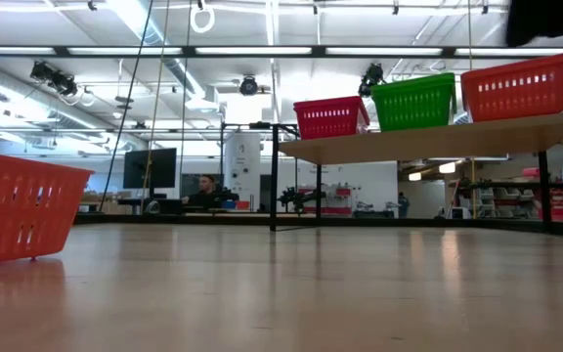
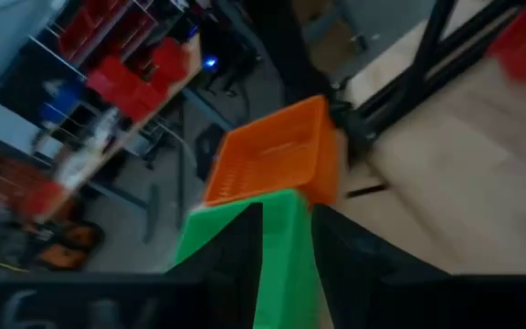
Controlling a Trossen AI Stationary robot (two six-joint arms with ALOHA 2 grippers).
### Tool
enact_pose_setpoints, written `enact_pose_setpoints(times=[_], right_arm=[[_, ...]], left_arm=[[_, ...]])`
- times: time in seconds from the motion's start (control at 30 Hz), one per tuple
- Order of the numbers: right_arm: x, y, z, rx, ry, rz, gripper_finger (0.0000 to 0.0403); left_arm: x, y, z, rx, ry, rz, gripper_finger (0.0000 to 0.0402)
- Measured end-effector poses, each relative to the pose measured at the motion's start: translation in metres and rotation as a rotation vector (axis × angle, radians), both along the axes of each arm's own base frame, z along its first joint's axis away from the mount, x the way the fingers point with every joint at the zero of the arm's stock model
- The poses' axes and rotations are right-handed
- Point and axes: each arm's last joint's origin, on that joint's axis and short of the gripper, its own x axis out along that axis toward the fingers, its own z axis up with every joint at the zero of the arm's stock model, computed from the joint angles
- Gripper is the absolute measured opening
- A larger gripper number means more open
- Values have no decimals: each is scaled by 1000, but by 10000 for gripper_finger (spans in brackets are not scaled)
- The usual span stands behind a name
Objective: Stack baskets on shelf by color
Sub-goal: Stack the red bin on the stacked red bins on the shelf
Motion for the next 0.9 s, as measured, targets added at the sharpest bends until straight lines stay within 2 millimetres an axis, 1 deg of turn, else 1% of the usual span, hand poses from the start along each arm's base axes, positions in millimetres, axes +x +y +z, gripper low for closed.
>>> enact_pose_setpoints(times=[0.07,0.17,0.23,0.33,0.4,0.47,0.6,0.73,0.8,0.9], right_arm=[[-2,3,0,45,28,-7,132],[-3,4,-1,90,63,-42,132],[-3,5,0,107,61,-30,132],[-3,9,1,81,24,26,129],[-5,8,0,60,37,31,127],[-8,6,-2,71,93,-7,126],[-21,5,-6,150,282,-128,126],[-36,13,-7,251,483,-221,126],[-42,21,-7,298,528,-250,126],[-49,31,-6,334,549,-299,126]], left_arm=[[-3,-7,2,-55,5,3,103],[-8,-16,8,-74,2,-6,103],[-11,-21,13,-122,-12,-4,105],[-10,-25,17,-284,-64,24,105],[-10,-26,19,-403,-83,50,105],[-9,-23,21,-493,-106,63,105],[-9,-17,26,-627,-139,26,101],[-15,-15,31,-646,-135,7,91],[-19,-15,33,-645,-113,14,86],[-26,-15,37,-627,-105,11,79]])
